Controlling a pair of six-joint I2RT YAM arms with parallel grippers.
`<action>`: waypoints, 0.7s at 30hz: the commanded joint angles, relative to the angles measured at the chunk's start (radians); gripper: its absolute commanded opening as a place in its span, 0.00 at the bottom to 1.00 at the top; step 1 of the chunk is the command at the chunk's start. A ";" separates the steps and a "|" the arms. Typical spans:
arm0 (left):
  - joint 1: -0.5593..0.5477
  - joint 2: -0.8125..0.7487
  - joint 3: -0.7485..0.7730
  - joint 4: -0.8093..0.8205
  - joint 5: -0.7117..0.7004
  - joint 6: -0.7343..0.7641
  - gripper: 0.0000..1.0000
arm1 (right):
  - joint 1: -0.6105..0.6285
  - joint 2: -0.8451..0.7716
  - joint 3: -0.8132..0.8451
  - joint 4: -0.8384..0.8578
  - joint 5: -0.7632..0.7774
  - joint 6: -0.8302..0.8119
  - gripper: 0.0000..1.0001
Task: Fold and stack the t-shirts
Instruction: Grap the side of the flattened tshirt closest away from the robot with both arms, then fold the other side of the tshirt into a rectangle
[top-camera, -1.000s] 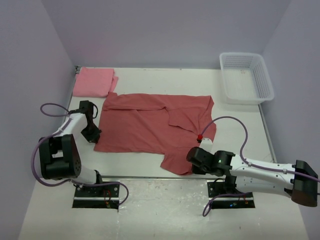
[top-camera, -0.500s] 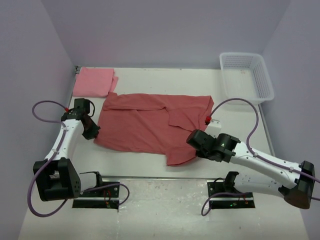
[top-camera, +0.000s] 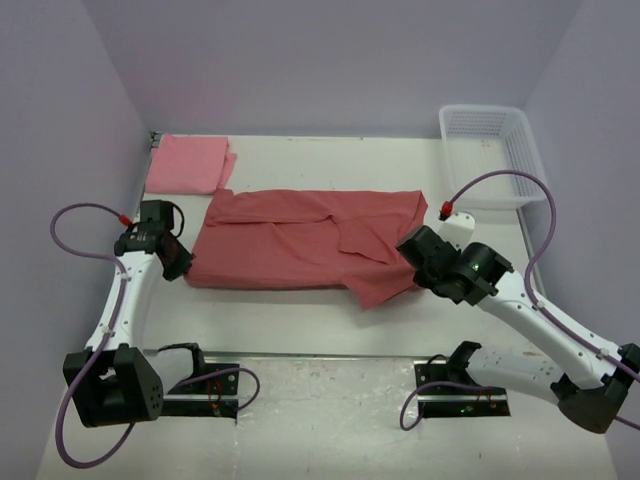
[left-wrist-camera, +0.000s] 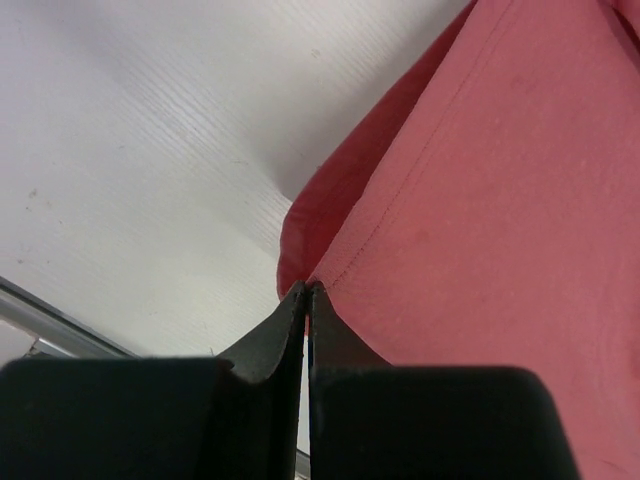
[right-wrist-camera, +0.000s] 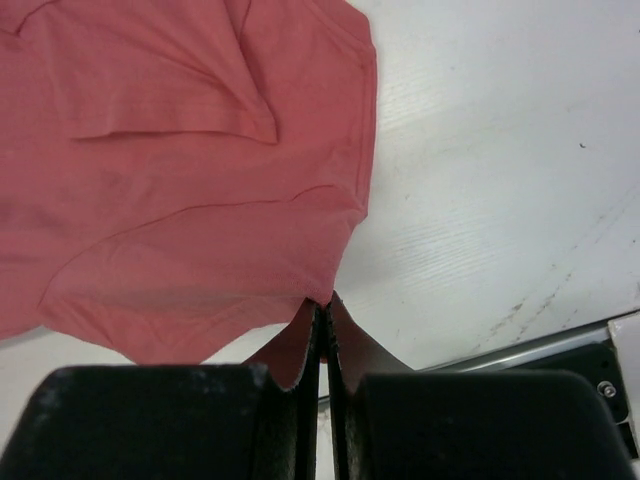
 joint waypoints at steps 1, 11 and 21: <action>0.021 -0.023 0.020 -0.024 -0.039 0.008 0.00 | -0.011 0.011 0.074 -0.052 0.064 -0.049 0.00; 0.070 -0.063 0.020 -0.024 -0.097 0.013 0.00 | -0.088 0.040 0.085 -0.055 0.067 -0.106 0.00; 0.064 0.078 0.076 0.141 -0.002 0.088 0.00 | -0.195 0.147 0.098 0.147 -0.008 -0.298 0.00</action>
